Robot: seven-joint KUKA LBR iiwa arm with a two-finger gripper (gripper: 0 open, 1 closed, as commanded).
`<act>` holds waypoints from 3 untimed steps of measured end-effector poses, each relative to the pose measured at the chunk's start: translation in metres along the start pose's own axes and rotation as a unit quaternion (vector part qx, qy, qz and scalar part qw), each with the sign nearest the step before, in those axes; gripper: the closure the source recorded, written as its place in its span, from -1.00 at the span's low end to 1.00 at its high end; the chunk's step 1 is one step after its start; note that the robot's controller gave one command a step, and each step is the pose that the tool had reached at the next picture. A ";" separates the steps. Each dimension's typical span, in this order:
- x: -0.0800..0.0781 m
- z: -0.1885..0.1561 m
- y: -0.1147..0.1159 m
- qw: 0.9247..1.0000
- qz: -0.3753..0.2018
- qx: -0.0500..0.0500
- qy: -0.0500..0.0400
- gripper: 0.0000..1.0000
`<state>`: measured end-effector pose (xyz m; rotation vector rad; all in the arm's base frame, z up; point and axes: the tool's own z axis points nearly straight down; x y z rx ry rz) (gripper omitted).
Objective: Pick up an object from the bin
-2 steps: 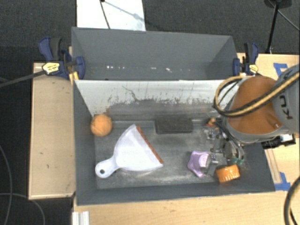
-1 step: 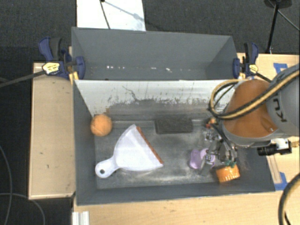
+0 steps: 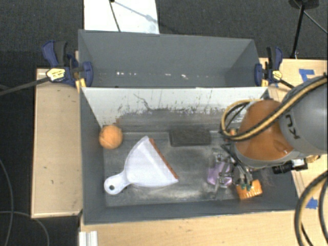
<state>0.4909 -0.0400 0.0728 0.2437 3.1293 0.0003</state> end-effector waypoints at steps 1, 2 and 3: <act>0.003 0.003 -0.008 0.993 0.117 0.000 0.000 1.00; 0.003 0.002 -0.008 0.993 0.118 0.000 -0.001 1.00; 0.004 -0.001 -0.008 0.993 0.117 0.000 0.001 1.00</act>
Offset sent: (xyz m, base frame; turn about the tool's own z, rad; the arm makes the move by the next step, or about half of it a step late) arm 0.0000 0.0000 0.0000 0.0000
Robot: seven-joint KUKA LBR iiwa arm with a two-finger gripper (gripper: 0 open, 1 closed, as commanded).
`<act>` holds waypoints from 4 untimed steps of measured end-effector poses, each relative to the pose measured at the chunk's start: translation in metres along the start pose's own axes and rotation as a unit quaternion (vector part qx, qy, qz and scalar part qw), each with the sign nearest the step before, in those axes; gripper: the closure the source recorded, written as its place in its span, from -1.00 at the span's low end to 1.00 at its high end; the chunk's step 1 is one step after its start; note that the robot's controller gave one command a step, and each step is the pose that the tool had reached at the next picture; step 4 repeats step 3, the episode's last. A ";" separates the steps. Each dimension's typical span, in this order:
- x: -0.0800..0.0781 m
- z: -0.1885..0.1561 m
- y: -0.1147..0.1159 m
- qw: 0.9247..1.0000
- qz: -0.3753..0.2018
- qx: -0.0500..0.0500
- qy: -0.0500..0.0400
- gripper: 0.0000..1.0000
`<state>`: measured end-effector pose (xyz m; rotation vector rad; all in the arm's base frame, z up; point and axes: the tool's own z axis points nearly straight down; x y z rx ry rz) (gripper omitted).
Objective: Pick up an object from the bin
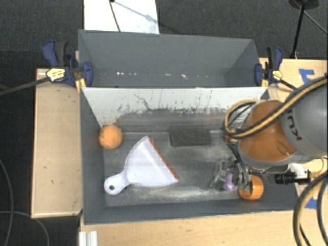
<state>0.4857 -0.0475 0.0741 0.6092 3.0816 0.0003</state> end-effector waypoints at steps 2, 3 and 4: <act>0.001 -0.036 0.000 1.000 -0.001 0.000 0.002 1.00; -0.001 -0.050 0.000 1.000 -0.001 0.000 -0.001 1.00; -0.001 -0.050 0.000 1.000 -0.001 0.000 -0.001 1.00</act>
Offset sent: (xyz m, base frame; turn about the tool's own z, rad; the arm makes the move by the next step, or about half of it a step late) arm -0.0001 0.0000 0.0358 0.0000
